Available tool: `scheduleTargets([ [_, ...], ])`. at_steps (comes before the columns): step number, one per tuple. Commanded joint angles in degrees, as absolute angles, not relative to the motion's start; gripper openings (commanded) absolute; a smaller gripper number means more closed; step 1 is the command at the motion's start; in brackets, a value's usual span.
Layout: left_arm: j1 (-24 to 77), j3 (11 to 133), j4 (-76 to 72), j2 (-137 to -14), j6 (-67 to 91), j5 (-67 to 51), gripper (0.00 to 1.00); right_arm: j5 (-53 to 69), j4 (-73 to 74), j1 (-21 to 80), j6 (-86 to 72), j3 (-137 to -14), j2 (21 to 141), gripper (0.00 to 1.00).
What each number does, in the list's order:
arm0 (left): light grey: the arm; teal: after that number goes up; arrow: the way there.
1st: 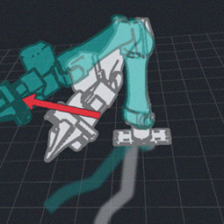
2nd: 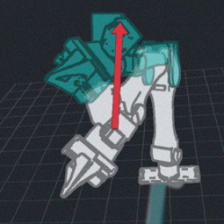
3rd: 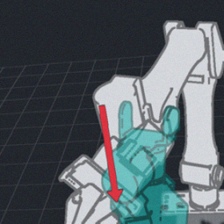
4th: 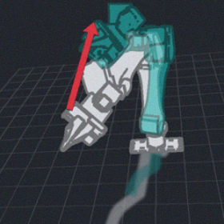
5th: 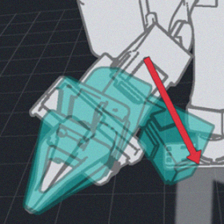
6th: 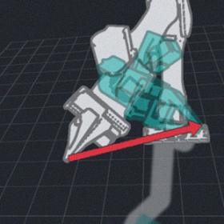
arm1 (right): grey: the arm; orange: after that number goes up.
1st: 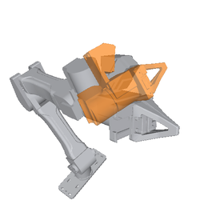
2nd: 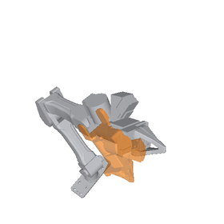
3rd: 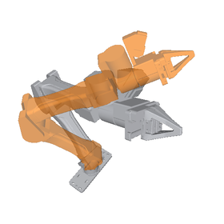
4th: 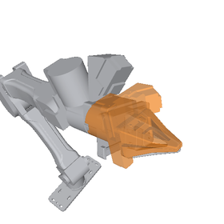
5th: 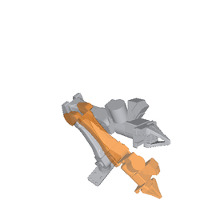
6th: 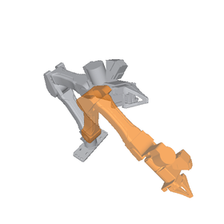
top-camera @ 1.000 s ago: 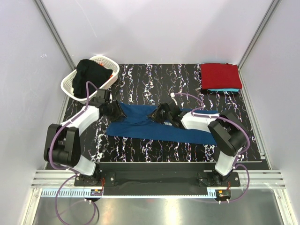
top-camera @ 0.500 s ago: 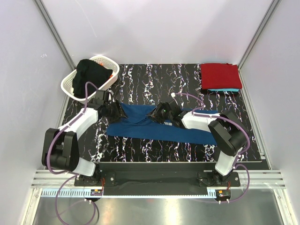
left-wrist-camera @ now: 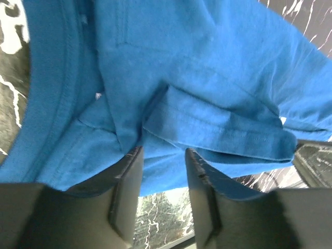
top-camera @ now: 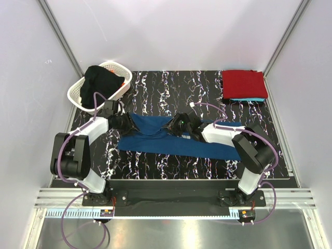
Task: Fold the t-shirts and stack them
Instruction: Fold the tshirt
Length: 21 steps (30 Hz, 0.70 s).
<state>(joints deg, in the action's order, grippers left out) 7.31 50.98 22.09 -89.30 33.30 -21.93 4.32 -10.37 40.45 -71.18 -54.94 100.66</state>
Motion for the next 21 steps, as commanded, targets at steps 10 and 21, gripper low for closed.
scheduleTargets([
  [10, 6.59, 52.03, 19.33, -89.21, 32.96, -18.82, 0.17, 4.57, -11.69, 40.61, -72.6, -55.46, 97.82, 0.31],
  [21, 6.59, 51.07, 21.36, -89.74, 32.34, -16.62, 0.08, 2.03, -11.6, 40.43, -74.62, -53.79, 98.79, 0.2],
])
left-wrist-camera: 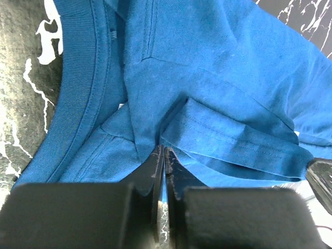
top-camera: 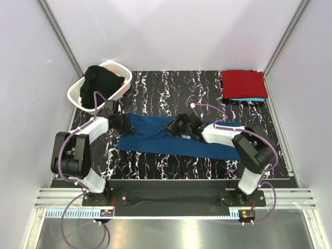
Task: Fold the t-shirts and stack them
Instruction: Fold the tshirt
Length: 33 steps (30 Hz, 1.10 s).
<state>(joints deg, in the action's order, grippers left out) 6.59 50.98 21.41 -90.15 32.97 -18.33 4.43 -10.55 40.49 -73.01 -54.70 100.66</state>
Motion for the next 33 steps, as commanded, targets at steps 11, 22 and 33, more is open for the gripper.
scheduleTargets([
  [11, 6.68, 49.74, 21.1, -89.83, 32.78, -17.22, 0.12, -1.67, -7.82, 40.52, -76.99, -51.86, 97.47, 0.04],
  [22, 6.77, 56.07, 21.36, -93.6, 31.82, -17.22, 0.0, -0.79, -8.44, 40.52, -75.5, -52.21, 96.5, 0.1],
  [33, 7.91, 57.75, 20.3, -97.21, 31.38, -17.66, 0.0, -0.26, -9.32, 40.52, -75.5, -51.94, 96.59, 0.1],
])
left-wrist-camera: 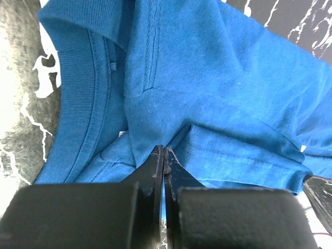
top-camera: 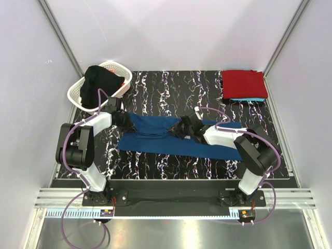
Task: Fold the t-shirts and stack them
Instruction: Fold the tshirt
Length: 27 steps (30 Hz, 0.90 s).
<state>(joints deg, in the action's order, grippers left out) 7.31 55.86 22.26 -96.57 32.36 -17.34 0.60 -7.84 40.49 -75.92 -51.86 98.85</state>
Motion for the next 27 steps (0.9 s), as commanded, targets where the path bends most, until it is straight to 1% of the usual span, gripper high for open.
scheduleTargets([
  [1, 8.08, 57.57, 20.04, -97.21, 31.38, -17.75, 0.0, -0.18, -9.4, 40.52, -75.5, -51.86, 96.59, 0.11],
  [6, 8.88, 58.01, 19.51, -96.42, 31.55, -19.5, 0.0, -0.44, -9.49, 40.43, -75.41, -51.5, 96.24, 0.13],
  [7, 8.96, 57.83, 19.6, -96.33, 31.55, -19.69, 0.0, -0.53, -9.49, 40.52, -75.41, -51.5, 95.98, 0.15],
  [8, 9.05, 57.75, 19.51, -96.33, 31.73, -20.38, 0.0, -0.61, -9.49, 40.52, -75.41, -51.42, 95.8, 0.2],
  [9, 9.14, 57.66, 19.6, -96.24, 31.9, -20.91, 0.0, -0.62, -9.49, 40.52, -75.32, -51.07, 95.45, 0.23],
  [15, 9.84, 56.95, 19.34, -94.92, 32.69, -22.85, 0.0, -0.79, -6.78, 40.43, -72.43, -52.29, 93.78, 0.31],
  [20, 9.84, 57.13, 19.16, -93.34, 33.13, -22.85, 0.0, -0.18, -6.77, 40.78, -72.68, -52.73, 94.22, 0.32],
  [27, 9.93, 59.15, 19.25, -95.53, 33.13, -23.29, 0.0, -2.46, -5.28, 43.67, -70.58, -53.08, 92.82, 0.32],
])
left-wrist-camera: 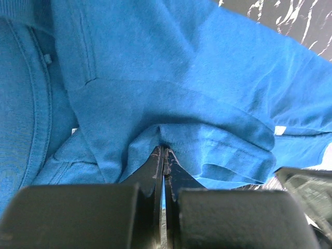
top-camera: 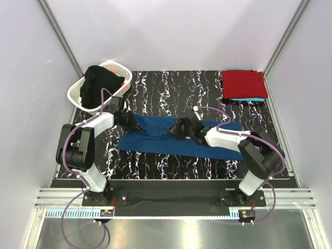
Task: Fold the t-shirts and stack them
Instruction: Fold the tshirt
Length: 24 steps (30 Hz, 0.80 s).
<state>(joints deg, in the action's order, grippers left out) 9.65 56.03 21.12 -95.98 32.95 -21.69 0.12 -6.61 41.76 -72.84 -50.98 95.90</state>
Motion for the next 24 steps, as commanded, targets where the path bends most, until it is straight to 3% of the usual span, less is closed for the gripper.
scheduleTargets([
  [1, 9.93, 59.5, 19.25, -96.06, 33.13, -23.38, 0.0, -3.51, -5.01, 44.03, -70.23, -53.09, 92.64, 0.31],
  [10, 10.02, 63.1, 17.93, -99.13, 34.1, -25.05, 0.0, -7.47, -2.64, 45.79, -60.85, -52.47, 90.27, 0.17],
  [17, 10.37, 65.65, 16.44, -102.92, 34.98, -26.72, 0.0, -3.79, -2.55, 46.14, -50.99, -51.59, 88.86, 0.15],
  [24, 10.72, 68.28, 16.61, -103.28, 34.72, -24.53, 0.0, 2.11, -2.46, 46.76, -47.55, -54.66, 95.61, 0.11],
])
